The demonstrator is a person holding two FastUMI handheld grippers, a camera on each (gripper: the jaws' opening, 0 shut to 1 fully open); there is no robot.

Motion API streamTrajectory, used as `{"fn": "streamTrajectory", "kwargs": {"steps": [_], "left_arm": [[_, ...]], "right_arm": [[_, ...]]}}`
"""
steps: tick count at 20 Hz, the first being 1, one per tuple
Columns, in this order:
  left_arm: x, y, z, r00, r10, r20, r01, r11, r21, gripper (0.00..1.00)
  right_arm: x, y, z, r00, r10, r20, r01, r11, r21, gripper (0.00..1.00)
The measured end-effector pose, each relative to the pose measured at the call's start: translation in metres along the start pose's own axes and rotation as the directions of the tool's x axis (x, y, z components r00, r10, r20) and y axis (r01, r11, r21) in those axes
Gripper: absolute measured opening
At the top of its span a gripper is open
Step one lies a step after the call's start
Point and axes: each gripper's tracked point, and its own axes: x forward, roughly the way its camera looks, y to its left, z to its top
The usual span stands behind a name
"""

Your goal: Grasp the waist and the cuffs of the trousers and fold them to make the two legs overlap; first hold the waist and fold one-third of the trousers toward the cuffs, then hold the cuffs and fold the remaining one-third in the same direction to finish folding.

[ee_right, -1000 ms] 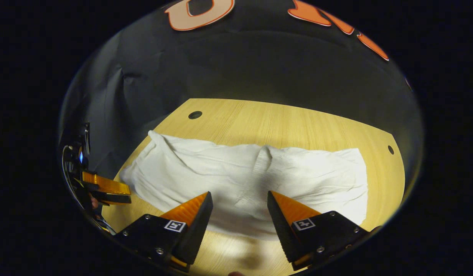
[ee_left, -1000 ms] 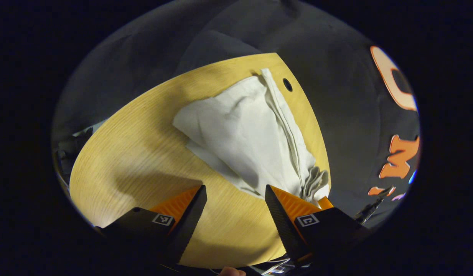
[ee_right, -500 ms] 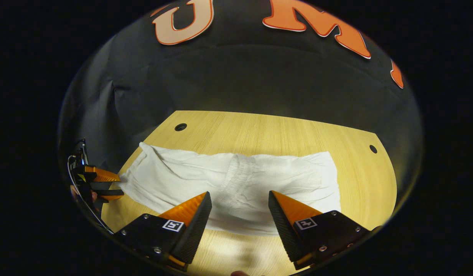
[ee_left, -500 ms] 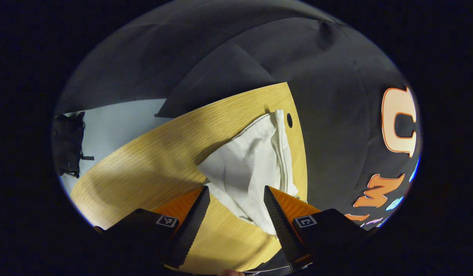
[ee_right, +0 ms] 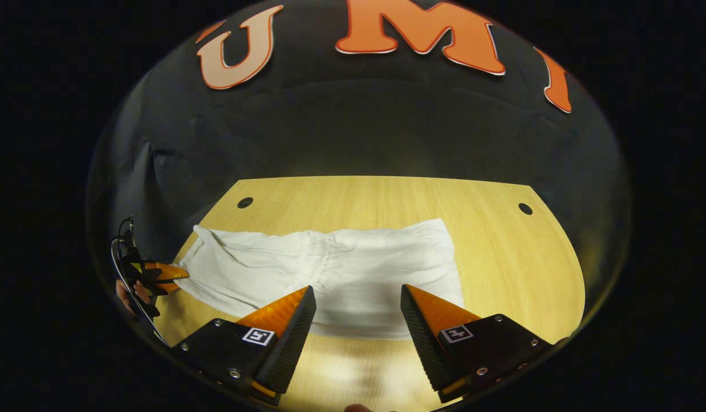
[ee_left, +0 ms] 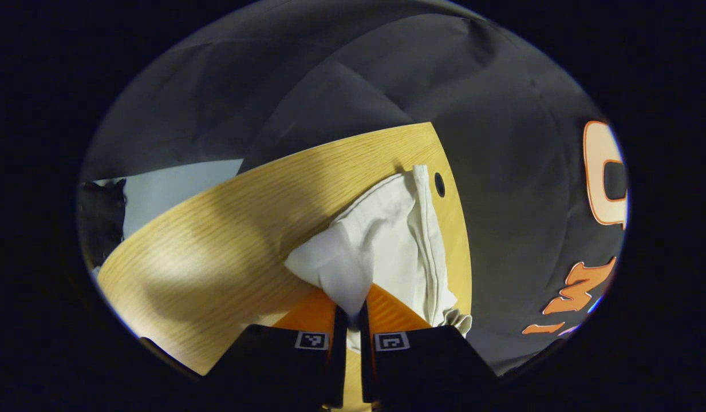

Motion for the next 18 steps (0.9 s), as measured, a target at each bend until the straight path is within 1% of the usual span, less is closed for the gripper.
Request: {"fn": "streamTrajectory", "kwargs": {"steps": [1,2,4,6,8,9,13,15,16,18], "left_arm": [[-0.004,-0.004,0.001,1.000,0.007,0.017,-0.007,1.000,0.006,0.13],[-0.008,-0.015,0.001,0.999,0.004,0.039,-0.005,1.000,0.017,0.12],[-0.023,-0.028,0.000,0.997,0.013,0.073,-0.018,0.998,0.062,0.12],[-0.036,-0.051,-0.003,0.995,0.010,0.103,-0.021,0.994,0.109,0.12],[-0.051,-0.076,-0.006,0.992,-0.002,0.128,-0.017,0.990,0.143,0.12],[-0.058,-0.090,-0.007,0.989,-0.002,0.145,-0.020,0.989,0.149,0.12],[-0.080,-0.144,-0.017,0.984,-0.031,0.176,0.002,0.987,0.163,0.12],[-0.083,-0.167,-0.024,0.981,-0.035,0.193,-0.006,0.978,0.208,0.12],[-0.085,-0.177,-0.031,0.980,-0.038,0.197,-0.008,0.974,0.227,0.10],[-0.086,-0.197,-0.039,0.978,-0.031,0.207,-0.022,0.968,0.250,0.12]], "right_arm": [[-0.001,-0.004,-0.001,1.000,-0.003,-0.004,0.003,1.000,0.010,0.89],[-0.003,-0.009,-0.002,1.000,-0.008,-0.004,0.008,1.000,0.015,0.89],[-0.006,-0.019,-0.001,1.000,-0.023,0.004,0.023,1.000,0.019,0.90],[-0.006,-0.027,-0.002,0.999,-0.029,0.015,0.029,0.999,0.025,0.91],[-0.009,-0.031,-0.004,1.000,-0.021,0.009,0.020,0.999,0.036,0.91],[-0.012,-0.034,-0.006,1.000,-0.018,0.003,0.018,0.999,0.041,0.91],[-0.017,-0.037,-0.009,1.000,0.002,0.002,-0.002,0.998,0.059,0.93],[-0.019,-0.042,-0.009,1.000,0.008,0.007,-0.009,0.998,0.066,0.94],[-0.019,-0.044,-0.009,1.000,0.011,0.010,-0.012,0.997,0.071,0.94],[-0.022,-0.048,-0.009,1.000,0.015,0.018,-0.016,0.997,0.081,0.94]]}}
